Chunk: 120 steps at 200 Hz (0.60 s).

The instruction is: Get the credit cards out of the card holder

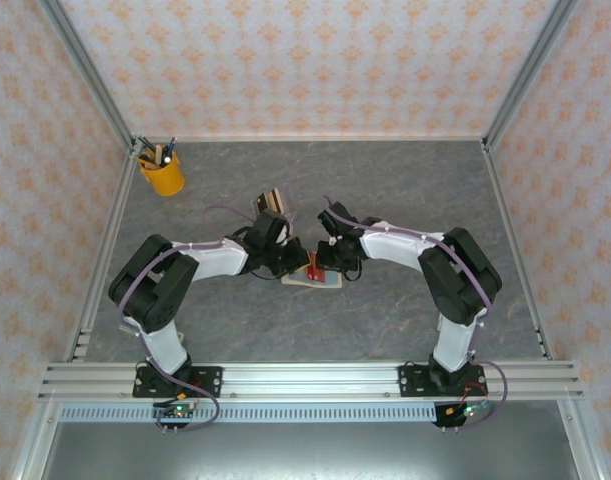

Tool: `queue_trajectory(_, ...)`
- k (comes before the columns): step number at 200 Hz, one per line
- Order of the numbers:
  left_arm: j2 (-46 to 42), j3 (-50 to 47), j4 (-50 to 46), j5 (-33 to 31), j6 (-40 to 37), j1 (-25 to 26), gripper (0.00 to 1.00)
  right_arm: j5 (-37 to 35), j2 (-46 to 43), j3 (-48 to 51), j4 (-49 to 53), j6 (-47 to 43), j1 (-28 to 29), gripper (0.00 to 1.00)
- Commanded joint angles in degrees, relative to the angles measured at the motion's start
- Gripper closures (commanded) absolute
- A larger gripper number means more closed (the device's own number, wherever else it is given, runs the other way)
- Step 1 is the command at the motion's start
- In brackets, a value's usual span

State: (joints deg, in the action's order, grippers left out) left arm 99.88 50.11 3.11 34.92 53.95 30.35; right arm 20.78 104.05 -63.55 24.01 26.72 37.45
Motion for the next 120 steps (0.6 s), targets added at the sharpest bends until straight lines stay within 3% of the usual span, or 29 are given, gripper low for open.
queue_trajectory(1,-3.6,0.1,-6.9,-3.4,-3.5,-1.0,1.00,-3.6,1.2,1.0,1.7,-0.7,-1.2,0.73)
queue_trajectory(63,-15.3,2.6,-24.0,-13.3,-9.6,-1.9,1.00,2.0,-3.6,0.2,-1.7,-2.6,-1.3,0.71)
queue_trajectory(97,-21.7,4.8,-30.7,-18.7,-10.4,-1.8,1.00,3.2,-9.9,1.1,-6.1,-2.2,-1.3,0.57)
queue_trajectory(120,-24.9,7.3,-34.7,-23.9,-10.6,-1.9,1.00,0.4,-15.1,3.5,-8.6,-2.4,-1.4,0.43)
